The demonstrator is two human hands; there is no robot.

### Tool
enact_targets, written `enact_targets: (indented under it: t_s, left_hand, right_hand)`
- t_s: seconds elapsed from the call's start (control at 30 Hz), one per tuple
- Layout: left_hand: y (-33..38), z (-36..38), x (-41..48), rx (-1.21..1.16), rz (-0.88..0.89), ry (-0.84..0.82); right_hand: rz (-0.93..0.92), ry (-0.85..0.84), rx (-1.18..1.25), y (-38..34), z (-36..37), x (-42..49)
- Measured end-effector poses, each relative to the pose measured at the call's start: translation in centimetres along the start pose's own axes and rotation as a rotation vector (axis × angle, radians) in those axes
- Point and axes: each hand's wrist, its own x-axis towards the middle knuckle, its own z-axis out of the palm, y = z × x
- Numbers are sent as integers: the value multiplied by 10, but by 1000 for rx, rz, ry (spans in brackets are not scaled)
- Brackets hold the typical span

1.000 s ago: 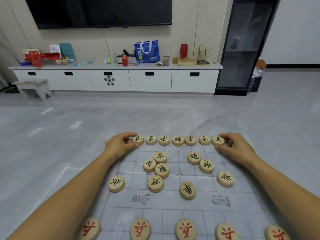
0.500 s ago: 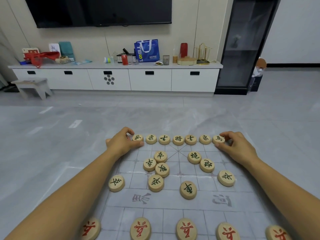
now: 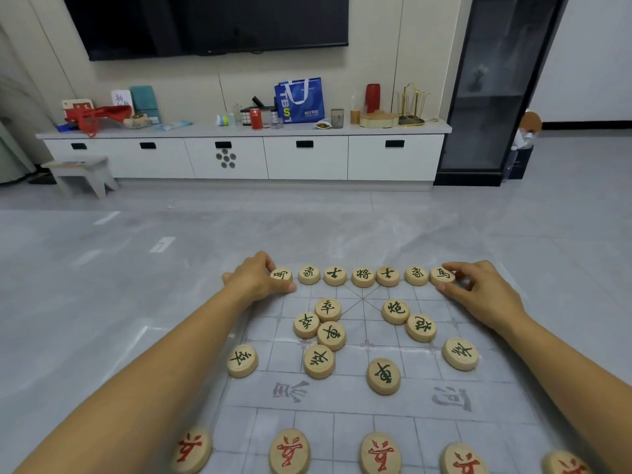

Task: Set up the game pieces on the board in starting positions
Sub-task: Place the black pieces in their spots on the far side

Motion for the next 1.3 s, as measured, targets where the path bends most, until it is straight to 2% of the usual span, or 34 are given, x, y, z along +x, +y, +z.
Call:
enact_targets:
  t_s: [0.17, 0.27, 0.43, 0.6, 1.3]
  left_hand:
    - [-6, -9, -1, -253, 77, -113]
    - [-6, -12, -4, -274, 136, -181]
    - [-18, 1, 6, -262, 118, -19]
    - [-20, 2, 7, -335, 127, -36]
    - [-23, 6, 2, -305, 184, 51]
  right_hand:
    - [7, 3, 8, 1, 0, 0]
    - [21, 3, 15, 1, 1, 0]
    - [24, 6, 11, 0, 0, 0]
    - [28, 4, 6, -1, -1, -2]
    - [20, 10, -10, 0, 0, 1]
